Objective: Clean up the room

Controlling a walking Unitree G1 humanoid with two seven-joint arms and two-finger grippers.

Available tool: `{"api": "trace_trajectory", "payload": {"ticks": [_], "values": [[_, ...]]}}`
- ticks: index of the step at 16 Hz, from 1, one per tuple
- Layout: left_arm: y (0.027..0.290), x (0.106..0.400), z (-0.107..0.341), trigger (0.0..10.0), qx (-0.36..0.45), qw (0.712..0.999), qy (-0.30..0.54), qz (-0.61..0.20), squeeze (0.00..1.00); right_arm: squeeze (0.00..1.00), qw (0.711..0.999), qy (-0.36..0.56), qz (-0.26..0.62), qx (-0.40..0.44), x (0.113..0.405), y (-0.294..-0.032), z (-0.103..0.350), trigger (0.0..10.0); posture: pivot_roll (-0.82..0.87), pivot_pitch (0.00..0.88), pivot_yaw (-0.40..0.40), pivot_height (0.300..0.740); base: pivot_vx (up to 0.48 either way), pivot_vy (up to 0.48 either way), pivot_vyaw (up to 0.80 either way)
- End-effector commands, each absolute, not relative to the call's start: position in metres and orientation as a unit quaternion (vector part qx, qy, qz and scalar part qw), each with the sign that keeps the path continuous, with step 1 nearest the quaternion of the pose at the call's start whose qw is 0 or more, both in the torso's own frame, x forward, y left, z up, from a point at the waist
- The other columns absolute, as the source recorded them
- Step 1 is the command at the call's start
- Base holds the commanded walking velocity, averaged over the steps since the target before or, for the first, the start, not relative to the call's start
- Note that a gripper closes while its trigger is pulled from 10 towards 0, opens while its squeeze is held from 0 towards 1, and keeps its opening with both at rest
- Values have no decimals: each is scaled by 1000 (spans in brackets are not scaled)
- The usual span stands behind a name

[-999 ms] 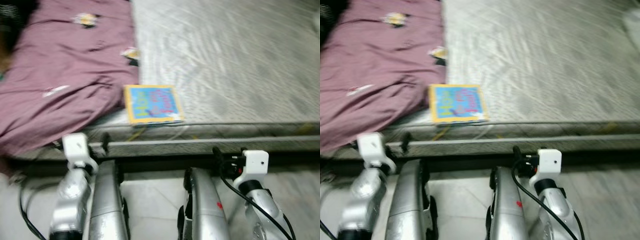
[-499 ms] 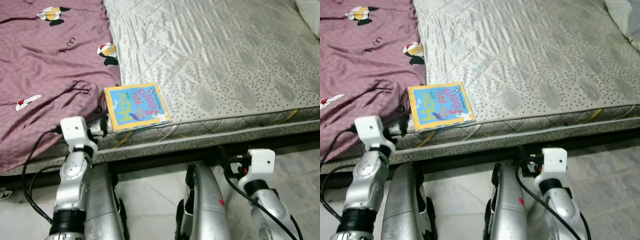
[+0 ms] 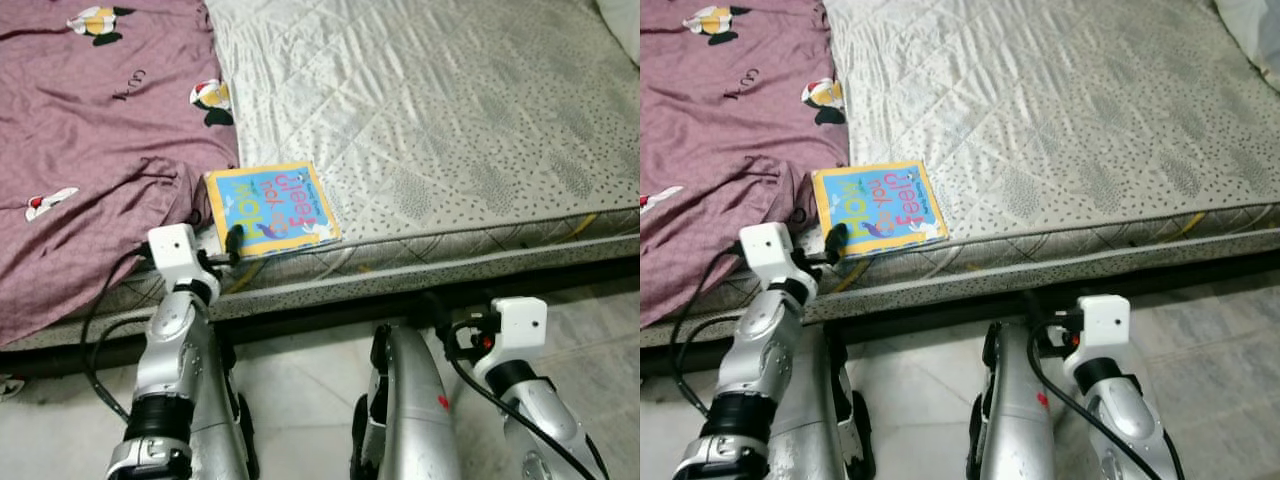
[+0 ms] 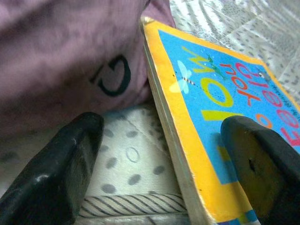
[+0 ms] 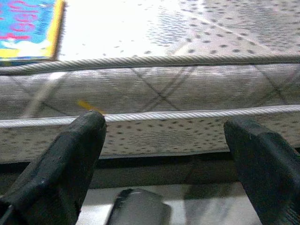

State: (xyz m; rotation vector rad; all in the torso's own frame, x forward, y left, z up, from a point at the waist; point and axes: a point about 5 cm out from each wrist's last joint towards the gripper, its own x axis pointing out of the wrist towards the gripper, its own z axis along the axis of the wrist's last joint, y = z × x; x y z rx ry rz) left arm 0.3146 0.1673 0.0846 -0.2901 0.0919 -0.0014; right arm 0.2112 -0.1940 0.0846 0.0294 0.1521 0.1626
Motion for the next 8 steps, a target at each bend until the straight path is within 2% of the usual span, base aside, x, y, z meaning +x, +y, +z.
{"api": "trace_trajectory", "payload": {"ticks": [1,5,8], "values": [[167,312,72,10000,-175,981,78,1,0,0,991,88,99,23,207,-192,85,10000,-146,273,-53,535,0,0,0],[163,317,69,10000,-210,973,91,-14,0,0,988,84,127,36,206,-186,96,10000,-163,266,-57,535,0,0,0],[149,321,64,10000,-259,957,120,-60,0,0,982,73,163,55,203,-179,109,10000,-179,262,-62,535,0,0,0]]}}
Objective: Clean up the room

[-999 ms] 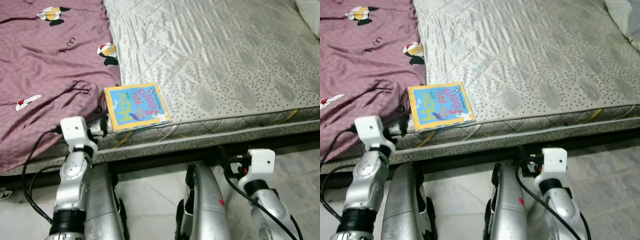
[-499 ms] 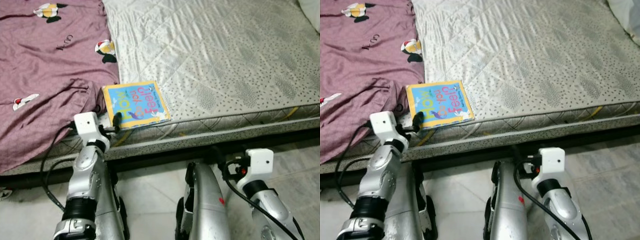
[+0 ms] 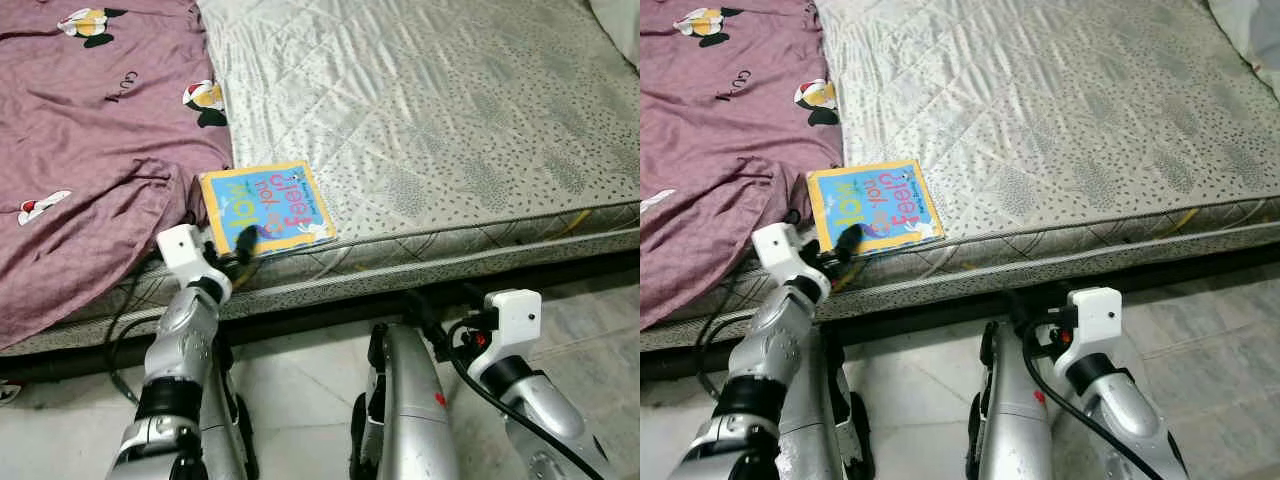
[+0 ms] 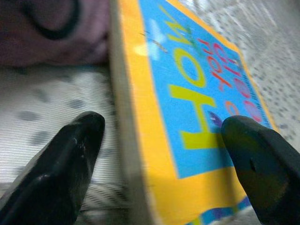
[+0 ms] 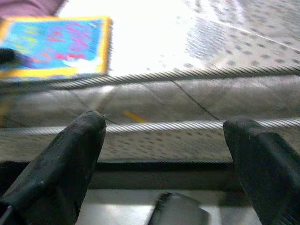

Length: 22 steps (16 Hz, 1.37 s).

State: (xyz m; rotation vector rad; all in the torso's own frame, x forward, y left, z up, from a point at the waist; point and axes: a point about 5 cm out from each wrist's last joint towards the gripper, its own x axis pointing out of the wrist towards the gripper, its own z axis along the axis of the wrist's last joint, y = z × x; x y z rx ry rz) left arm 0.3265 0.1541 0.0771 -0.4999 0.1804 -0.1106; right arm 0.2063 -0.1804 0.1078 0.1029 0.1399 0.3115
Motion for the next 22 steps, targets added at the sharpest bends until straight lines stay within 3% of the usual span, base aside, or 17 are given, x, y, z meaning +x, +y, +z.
{"api": "trace_trajectory", "payload": {"ticks": [1,3,4,5,11,22], "values": [[147,322,65,10000,-261,956,117,-67,0,0,978,70,185,66,200,-176,114,10000,-183,260,-61,535,0,0,0],[144,326,65,10000,-277,950,123,-73,0,0,966,79,233,74,193,-170,122,10000,-193,257,-60,535,0,0,0],[143,329,64,6627,-299,943,130,-70,0,0,963,89,244,73,191,-169,121,10000,-200,255,-59,535,0,0,0],[143,330,64,0,-318,936,134,-72,0,0,963,96,241,73,190,-170,119,10000,-201,253,-59,535,0,0,0],[145,334,65,0,-371,915,137,-81,0,0,962,108,242,73,191,-171,115,10000,-196,245,-53,535,0,0,0],[138,332,62,0,-360,912,155,-120,0,0,969,109,213,56,201,-176,96,10000,-194,231,-45,535,0,0,0]]}}
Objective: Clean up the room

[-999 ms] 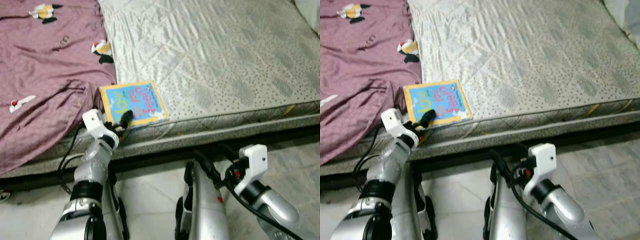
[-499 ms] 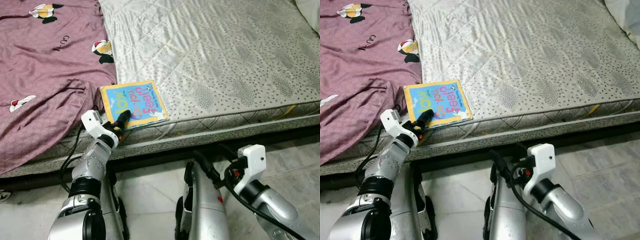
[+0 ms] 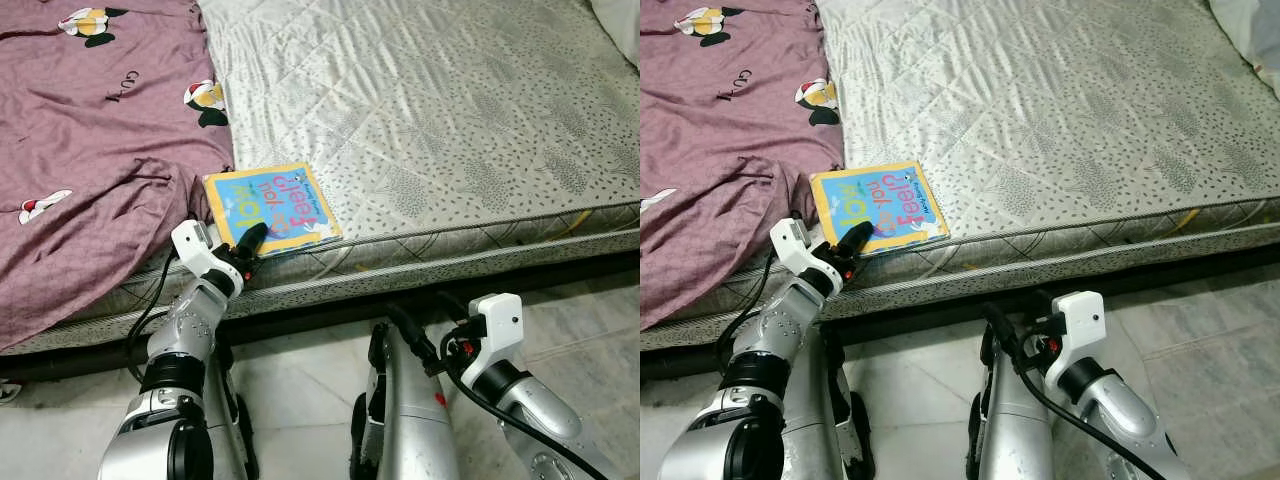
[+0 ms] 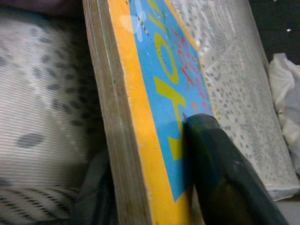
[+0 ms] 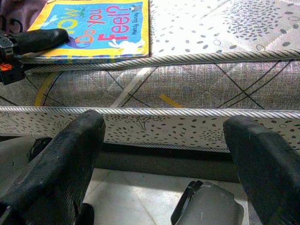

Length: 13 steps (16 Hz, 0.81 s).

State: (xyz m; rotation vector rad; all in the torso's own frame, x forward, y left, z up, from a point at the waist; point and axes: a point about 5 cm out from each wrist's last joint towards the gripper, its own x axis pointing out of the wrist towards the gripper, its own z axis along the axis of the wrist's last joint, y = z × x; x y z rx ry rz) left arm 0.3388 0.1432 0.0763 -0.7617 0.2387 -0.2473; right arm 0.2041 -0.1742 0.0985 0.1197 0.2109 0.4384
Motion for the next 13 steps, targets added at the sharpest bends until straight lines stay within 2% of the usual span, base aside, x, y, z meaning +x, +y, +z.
{"api": "trace_trajectory", "payload": {"ticks": [1,8,13], "values": [[137,333,63,0,-354,914,152,-123,0,0,970,104,213,54,202,-175,100,10000,-192,230,-44,535,0,0,0],[149,339,75,0,-315,935,120,-108,0,0,971,85,219,51,209,-160,111,10000,-163,207,-33,535,0,0,0],[159,335,97,0,-239,963,50,-111,0,0,974,65,211,57,225,-151,114,10000,-112,149,-3,535,0,0,0]]}}
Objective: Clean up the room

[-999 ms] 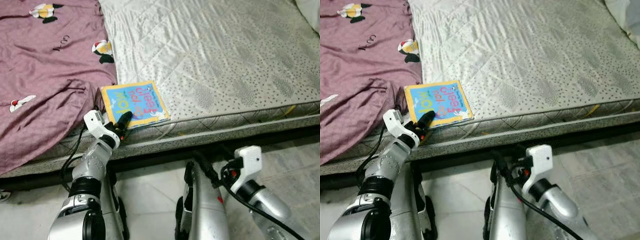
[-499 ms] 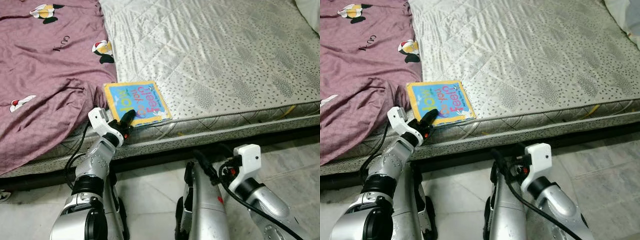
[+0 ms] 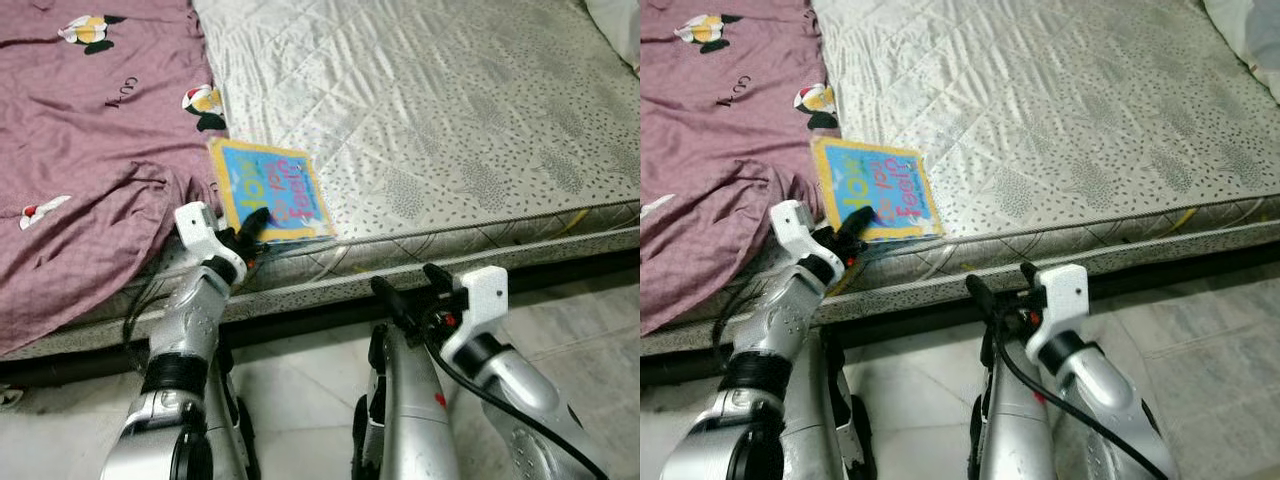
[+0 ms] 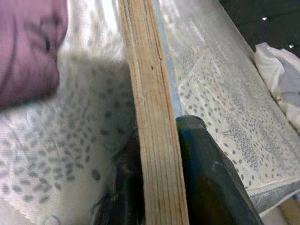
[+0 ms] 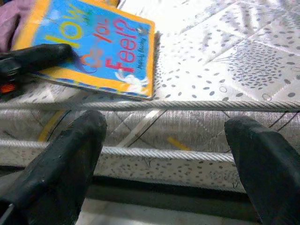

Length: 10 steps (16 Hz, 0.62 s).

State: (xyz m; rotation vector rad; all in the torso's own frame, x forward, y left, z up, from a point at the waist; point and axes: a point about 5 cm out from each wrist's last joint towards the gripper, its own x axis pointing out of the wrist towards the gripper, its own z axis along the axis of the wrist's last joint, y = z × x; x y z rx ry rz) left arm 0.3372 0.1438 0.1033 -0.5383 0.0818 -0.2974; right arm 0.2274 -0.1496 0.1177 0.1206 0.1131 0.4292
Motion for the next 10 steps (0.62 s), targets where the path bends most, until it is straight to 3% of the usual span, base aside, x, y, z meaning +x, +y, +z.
{"api": "trace_trajectory", "payload": {"ticks": [1,4,8,9,10], "values": [[158,330,101,0,-219,967,40,-127,0,0,975,62,205,57,228,-149,112,10000,-100,136,1,535,0,0,0],[162,318,105,0,-146,978,13,-151,0,0,982,58,170,59,238,-149,103,10000,-72,87,24,535,0,0,0],[174,297,118,0,-45,993,-48,-100,0,0,991,54,66,100,248,-162,85,10000,-57,38,54,535,0,0,0],[177,292,120,1882,-7,996,-57,-70,0,0,993,53,41,98,250,-167,82,10000,-54,28,66,535,0,0,0],[174,289,120,10000,2,996,-56,-69,0,0,994,47,30,94,251,-170,83,10000,-51,25,67,535,0,0,0]]}}
